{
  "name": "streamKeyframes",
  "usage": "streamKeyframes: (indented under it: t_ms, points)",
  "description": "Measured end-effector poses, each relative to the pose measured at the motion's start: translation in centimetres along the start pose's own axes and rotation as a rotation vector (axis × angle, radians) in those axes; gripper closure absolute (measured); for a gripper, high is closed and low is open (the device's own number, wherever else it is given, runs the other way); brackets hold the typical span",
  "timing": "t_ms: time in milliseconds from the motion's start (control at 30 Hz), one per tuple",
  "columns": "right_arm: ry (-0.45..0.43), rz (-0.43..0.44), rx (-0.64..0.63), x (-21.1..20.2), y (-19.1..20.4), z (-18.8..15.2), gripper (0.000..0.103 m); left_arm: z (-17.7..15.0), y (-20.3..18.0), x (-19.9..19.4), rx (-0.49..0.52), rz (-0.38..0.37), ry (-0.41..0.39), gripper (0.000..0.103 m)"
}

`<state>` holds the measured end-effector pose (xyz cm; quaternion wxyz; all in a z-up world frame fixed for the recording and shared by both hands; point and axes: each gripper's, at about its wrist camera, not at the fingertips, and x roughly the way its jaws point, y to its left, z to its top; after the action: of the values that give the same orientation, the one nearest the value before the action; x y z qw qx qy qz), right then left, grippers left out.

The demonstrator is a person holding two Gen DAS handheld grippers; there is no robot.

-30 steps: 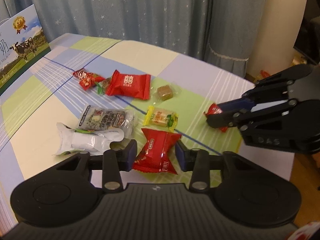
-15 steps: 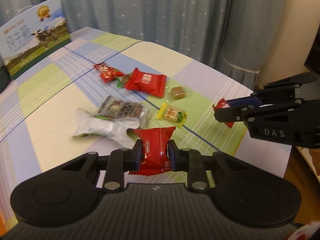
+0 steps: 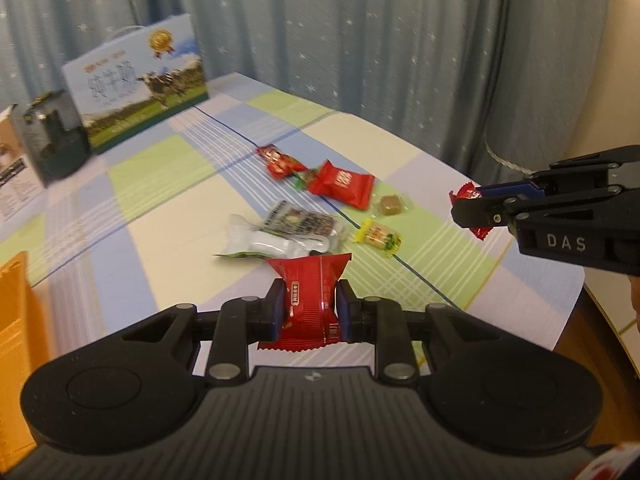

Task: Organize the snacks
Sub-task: 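Grasp the large red wrapped snack with the left tool, then carry both red candies to the orange tray and open both tools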

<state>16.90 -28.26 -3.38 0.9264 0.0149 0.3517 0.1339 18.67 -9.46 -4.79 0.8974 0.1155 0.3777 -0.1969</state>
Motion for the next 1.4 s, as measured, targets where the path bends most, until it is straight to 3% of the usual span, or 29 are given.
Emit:
streamKeyframes:
  t_ms: [367, 833, 1100, 1400]
  points:
    - [-0.071, 0.096, -0.037, -2.4, 6.2, 3.0, 0.086, -1.9, 4.8, -8.0, -0.161, 0.148, -0.081, 0.079]
    - [-0.087, 0.323, -0.142, -0.7, 19.7, 5.3, 0.086, -7.1, 14.0, -17.4, -0.428, 0.411, -0.136, 0.079]
    - [-0.067, 0.398, -0.18, 2.6, 25.3, 5.6, 0.086, -9.7, 18.2, -18.9, -0.53, 0.498, -0.137, 0.079]
    - [-0.047, 0.457, -0.203, 7.4, 29.0, 5.5, 0.086, -11.8, 22.0, -17.4, -0.609, 0.53, -0.132, 0.079]
